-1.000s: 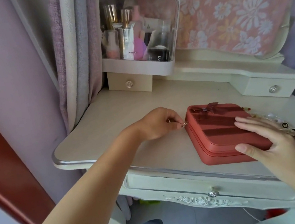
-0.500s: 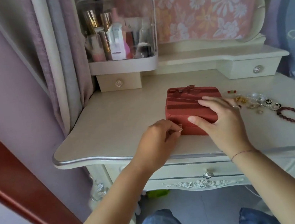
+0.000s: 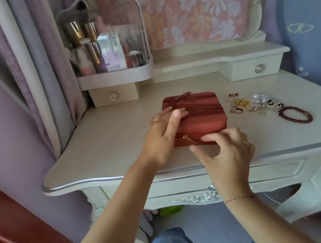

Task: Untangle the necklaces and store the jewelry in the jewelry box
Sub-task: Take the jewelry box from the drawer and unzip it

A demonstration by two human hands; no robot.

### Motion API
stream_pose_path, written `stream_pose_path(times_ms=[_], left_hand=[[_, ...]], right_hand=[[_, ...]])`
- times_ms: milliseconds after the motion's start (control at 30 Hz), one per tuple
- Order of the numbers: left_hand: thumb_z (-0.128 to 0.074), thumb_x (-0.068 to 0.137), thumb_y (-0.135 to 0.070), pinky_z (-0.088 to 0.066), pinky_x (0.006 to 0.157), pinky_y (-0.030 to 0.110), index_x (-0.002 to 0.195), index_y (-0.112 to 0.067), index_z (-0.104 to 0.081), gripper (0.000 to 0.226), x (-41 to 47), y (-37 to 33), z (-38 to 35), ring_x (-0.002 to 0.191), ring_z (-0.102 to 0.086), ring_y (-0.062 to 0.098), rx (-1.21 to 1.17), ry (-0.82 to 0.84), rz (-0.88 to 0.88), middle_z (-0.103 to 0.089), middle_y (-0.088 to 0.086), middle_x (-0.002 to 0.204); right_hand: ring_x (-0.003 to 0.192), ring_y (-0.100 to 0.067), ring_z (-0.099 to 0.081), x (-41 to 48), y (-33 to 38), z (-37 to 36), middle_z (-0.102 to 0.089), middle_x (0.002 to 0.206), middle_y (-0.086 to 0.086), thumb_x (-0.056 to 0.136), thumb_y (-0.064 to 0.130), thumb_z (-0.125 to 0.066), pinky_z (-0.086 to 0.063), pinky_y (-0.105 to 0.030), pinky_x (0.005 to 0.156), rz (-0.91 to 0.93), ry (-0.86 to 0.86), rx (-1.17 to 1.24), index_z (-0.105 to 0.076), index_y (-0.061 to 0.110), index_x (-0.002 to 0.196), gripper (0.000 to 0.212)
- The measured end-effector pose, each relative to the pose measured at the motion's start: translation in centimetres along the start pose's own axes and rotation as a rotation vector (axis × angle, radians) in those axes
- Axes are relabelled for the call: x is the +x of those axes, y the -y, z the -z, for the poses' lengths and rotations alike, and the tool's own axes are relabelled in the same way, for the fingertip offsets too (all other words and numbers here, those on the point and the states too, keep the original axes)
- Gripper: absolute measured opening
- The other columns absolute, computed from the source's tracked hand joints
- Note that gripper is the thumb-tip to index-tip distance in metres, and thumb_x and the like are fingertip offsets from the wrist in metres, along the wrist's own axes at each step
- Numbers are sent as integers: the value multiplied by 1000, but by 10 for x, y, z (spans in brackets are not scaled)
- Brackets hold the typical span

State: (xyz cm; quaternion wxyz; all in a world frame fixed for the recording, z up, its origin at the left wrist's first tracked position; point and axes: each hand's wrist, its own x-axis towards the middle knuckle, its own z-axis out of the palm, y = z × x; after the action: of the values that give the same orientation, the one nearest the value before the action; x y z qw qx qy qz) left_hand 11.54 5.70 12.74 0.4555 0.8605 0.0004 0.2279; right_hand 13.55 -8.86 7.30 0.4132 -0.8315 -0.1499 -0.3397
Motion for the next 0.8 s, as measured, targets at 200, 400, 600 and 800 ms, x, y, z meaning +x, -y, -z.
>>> stream_pose_path(times_ms=[200,400,600,800], left_hand=[[-12,83,-76,-21,118,32,113,-29,-71,80,0,6,-2,133,-38,-2,-170,-5,73,-62,-17,128],[-15,82,-81,-21,117,28,114,-28,-70,83,1,9,-3,134,-37,-2,-173,0,45,-61,-17,129],[-16,83,-83,-20,109,9,115,-34,-68,78,2,12,-4,134,-36,-5,-143,-2,-11,-60,-25,126],[-17,87,-71,-21,108,9,113,-33,-68,70,1,11,-6,133,-37,-5,-144,-20,-1,-60,-23,125]], right_hand=[[69,-20,-56,-4,20,-18,-56,65,8,64,51,-72,-20,-27,72,-76,-2,-62,-67,28,66,24],[61,-18,-53,-4,26,-27,-55,61,8,70,33,-77,-26,-30,73,-91,-43,-60,-63,26,64,16],[53,-17,-55,-1,16,-14,-58,57,9,76,22,-66,-41,-30,67,6,-16,63,-56,18,65,15],[57,-12,-61,7,7,-5,-66,60,9,77,37,-69,-46,-33,69,-25,72,160,-63,22,72,17]])
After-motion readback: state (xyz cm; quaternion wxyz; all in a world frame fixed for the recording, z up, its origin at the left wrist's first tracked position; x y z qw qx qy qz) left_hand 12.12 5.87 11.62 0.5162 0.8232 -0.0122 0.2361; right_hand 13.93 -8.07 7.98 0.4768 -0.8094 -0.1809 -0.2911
